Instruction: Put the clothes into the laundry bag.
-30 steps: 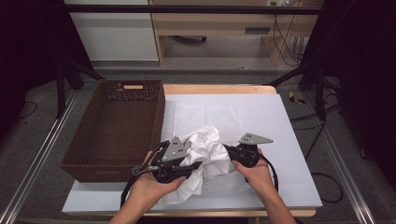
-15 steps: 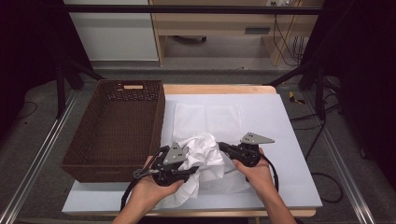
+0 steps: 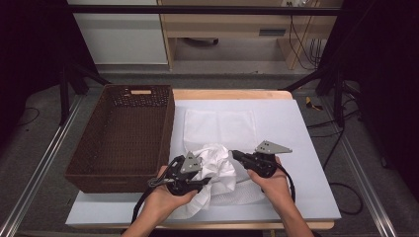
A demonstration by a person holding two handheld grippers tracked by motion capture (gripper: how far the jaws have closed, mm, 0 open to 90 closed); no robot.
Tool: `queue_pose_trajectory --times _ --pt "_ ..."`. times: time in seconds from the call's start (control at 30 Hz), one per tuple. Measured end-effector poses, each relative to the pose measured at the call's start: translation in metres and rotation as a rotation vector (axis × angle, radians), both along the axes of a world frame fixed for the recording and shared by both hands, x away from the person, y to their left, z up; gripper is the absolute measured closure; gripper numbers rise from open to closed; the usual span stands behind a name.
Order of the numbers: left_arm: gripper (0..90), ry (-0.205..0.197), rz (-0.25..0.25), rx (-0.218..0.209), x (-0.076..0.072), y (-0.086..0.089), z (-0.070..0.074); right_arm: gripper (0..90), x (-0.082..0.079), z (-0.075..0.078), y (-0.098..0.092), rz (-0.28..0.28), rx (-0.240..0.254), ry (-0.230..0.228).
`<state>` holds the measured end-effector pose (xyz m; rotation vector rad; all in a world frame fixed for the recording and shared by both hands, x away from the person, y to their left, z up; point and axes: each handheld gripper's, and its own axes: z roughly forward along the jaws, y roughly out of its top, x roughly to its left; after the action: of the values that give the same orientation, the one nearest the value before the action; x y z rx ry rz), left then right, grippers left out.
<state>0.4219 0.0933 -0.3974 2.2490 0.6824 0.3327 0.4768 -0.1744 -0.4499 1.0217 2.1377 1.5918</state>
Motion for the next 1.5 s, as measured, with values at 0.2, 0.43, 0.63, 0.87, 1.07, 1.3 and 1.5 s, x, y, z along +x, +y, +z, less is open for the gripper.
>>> queue_pose_trajectory --times 0.2,0.43,0.63,0.87,1.07,1.3,1.5 --pt "65.5 0.011 0.012 0.014 0.006 -0.001 -0.01 89.0 -0.008 0.007 0.0 0.012 -0.019 -0.028" --pt "65.5 0.015 0.027 0.011 0.011 0.001 -0.016 89.1 -0.015 0.011 0.002 0.011 -0.069 -0.043" --pt "65.5 0.001 0.017 0.01 0.007 0.002 -0.012 89.1 -0.01 0.009 0.003 0.001 -0.075 -0.026" --pt "65.5 0.005 0.015 0.009 0.007 0.003 -0.013 89.1 -0.009 0.009 0.003 0.0 -0.069 -0.021" --pt "65.5 0.003 0.014 0.009 0.007 0.003 -0.012 89.1 -0.008 0.009 0.002 0.001 -0.069 -0.022" --pt "65.5 -0.025 -0.007 -0.011 -0.001 0.002 0.002 89.1 -0.005 0.008 0.002 0.003 -0.069 -0.016" --pt "65.5 -0.055 -0.043 -0.045 -0.011 -0.003 0.018 89.2 0.006 0.008 0.003 -0.005 -0.058 -0.008"
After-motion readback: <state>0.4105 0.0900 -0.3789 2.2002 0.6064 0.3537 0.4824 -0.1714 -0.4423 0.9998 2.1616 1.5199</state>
